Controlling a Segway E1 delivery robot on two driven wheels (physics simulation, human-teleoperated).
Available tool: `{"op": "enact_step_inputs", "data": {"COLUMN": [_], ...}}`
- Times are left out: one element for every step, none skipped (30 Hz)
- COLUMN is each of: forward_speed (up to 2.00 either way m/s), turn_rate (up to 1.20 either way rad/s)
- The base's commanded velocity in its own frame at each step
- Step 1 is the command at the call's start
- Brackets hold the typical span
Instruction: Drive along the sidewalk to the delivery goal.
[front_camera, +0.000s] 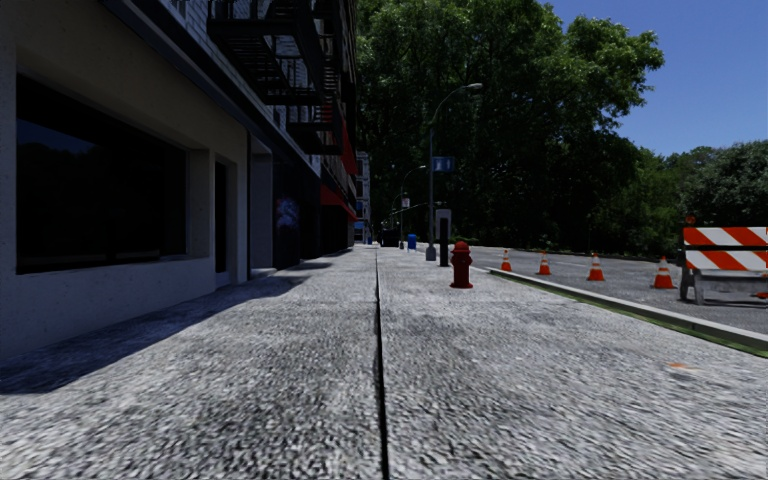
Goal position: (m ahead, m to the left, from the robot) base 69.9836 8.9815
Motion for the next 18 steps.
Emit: {"op": "enact_step_inputs", "data": {"forward_speed": [2.00,2.00,2.00,2.00,2.00,2.00,2.00,2.00,2.00,2.00,2.00,2.00,2.00,2.00,2.00,2.00,2.00,2.00], "turn_rate": [0.00,0.00,0.00,0.00,0.00,0.00,0.00,0.00,0.00,0.00,0.00,0.00,0.00,0.00,0.00,0.00,0.00,0.00]}}
